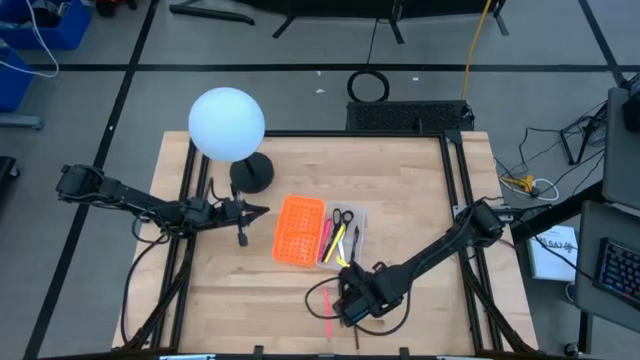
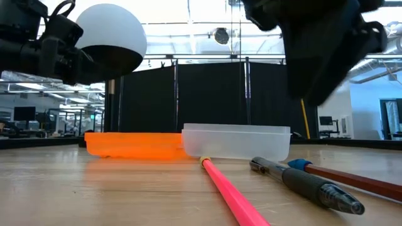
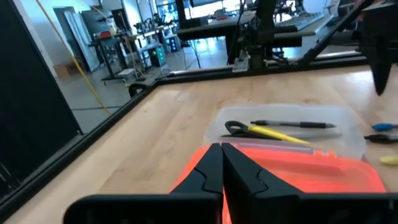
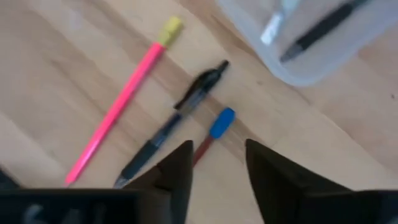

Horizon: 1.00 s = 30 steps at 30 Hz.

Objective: Pick & place school supplies into a supply box
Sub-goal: Put the brown pencil into the orange supply box

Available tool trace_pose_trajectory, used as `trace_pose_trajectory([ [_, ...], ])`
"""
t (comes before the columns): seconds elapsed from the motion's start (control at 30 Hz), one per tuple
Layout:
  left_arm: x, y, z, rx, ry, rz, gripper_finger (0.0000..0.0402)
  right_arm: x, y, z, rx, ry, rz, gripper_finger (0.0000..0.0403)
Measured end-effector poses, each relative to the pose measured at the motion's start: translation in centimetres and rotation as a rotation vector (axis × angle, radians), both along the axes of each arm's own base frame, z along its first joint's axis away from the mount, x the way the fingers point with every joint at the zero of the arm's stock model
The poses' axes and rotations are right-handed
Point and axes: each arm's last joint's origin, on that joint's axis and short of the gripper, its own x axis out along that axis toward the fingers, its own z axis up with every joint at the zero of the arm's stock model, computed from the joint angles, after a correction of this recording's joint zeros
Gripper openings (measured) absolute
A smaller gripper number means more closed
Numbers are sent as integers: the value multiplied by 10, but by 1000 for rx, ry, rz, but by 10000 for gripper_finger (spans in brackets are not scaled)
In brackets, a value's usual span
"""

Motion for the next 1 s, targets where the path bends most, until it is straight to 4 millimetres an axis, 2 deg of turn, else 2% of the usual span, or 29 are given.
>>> trace_pose_trajectory([
  [0.17, 0, 0, -1, -22, 8, 2, 10, -2, -7, -16, 23, 32, -60, 181],
  [0.47, 0, 0, -2, -42, 9, 4, 45, -2, -24, -47, 59, 20, -94, 187],
  [0.77, 0, 0, -4, -40, 33, 5, 46, 2, -28, -55, 120, -9, -69, 186],
  [1.0, 0, 0, -4, -40, 33, 5, 47, 2, -26, -56, 136, -1, -59, 166],
])
